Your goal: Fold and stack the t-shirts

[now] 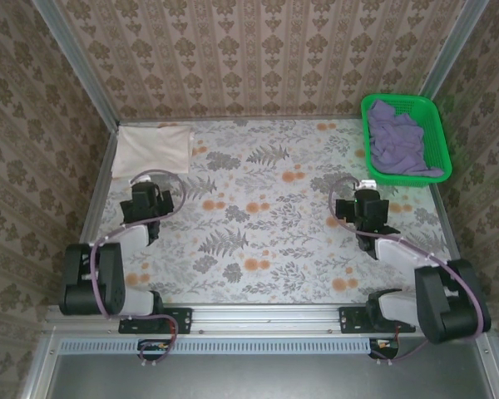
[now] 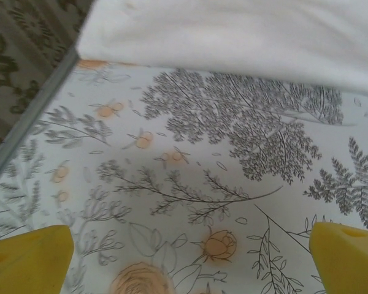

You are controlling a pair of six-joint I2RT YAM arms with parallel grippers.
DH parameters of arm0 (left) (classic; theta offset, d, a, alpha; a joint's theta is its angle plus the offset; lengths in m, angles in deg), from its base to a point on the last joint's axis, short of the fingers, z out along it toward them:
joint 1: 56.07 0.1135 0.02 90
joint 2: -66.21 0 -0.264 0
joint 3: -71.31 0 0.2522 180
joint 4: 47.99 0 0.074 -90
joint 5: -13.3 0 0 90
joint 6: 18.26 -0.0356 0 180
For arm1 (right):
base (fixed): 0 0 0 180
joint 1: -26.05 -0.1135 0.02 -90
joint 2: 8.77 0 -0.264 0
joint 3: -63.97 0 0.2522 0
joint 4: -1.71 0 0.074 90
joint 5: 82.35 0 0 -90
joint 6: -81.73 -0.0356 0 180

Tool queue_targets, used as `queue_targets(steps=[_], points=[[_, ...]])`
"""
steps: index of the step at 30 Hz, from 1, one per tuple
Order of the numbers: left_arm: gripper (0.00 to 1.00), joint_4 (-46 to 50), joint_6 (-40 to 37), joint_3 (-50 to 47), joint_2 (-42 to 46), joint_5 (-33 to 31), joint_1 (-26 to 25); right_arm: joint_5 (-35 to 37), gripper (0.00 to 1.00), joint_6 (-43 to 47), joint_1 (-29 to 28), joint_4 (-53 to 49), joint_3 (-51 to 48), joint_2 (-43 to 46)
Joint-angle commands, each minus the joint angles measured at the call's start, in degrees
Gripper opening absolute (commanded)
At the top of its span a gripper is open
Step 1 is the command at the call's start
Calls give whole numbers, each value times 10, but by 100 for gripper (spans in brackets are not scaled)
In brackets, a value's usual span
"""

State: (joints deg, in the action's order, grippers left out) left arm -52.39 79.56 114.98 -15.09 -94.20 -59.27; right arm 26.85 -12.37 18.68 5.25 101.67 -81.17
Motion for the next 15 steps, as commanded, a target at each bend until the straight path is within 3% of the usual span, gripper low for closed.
queue_targets(steps=[1,7,11,15], points=[[100,-21,-68,77,-56,21,-10,-30,100,19,5,109,36,-47],[100,-61,-68,74,-74,52,19,-44,100,35,13,146,67,-110],[100,-119,-65,27,-47,78,29,-59,99,26,32,307,-16,-115],[100,-191,-81,-23,-26,75,16,-95,100,31,40,363,-47,-118]])
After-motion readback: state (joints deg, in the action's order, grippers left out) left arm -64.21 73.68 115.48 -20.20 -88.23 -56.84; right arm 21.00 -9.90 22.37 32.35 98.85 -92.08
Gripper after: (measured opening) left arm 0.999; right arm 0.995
